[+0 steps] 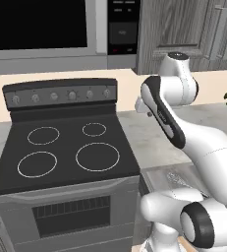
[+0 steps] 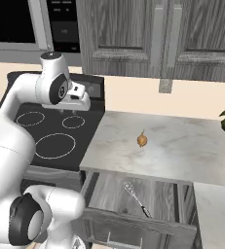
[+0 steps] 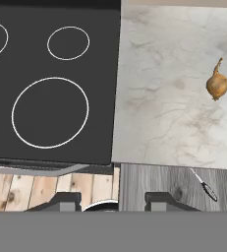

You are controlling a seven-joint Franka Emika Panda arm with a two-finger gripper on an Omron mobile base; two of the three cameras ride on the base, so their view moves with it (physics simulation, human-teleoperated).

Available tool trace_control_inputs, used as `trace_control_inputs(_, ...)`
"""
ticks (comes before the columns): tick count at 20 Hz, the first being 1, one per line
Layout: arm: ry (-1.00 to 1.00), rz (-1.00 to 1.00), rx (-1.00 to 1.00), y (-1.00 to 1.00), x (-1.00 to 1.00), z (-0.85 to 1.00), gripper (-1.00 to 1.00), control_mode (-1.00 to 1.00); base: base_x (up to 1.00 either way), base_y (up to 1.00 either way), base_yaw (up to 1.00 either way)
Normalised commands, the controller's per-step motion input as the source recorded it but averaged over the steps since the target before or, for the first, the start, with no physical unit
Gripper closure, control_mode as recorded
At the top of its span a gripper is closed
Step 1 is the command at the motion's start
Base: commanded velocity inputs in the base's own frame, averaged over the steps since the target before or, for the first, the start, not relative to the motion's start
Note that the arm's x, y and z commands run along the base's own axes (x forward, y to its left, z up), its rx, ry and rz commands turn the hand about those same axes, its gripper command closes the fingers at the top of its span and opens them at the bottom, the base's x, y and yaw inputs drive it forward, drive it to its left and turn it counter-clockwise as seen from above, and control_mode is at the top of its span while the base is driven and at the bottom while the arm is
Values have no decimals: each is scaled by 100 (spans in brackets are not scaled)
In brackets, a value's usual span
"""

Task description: Pick the whisk from the drawer and place it on the counter.

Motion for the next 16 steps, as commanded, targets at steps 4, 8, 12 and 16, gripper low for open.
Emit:
trace_control_inputs(4,0,0,0,0,0,0,-100,100,0,0,0)
trace_control_inputs(8,0,0,0,0,0,0,-100,100,-1,2,-2)
trace_control_inputs(12,0,0,0,0,0,0,-100,100,-11,13,-16)
trace_control_inputs(16,0,0,0,0,0,0,-100,100,-13,15,-32)
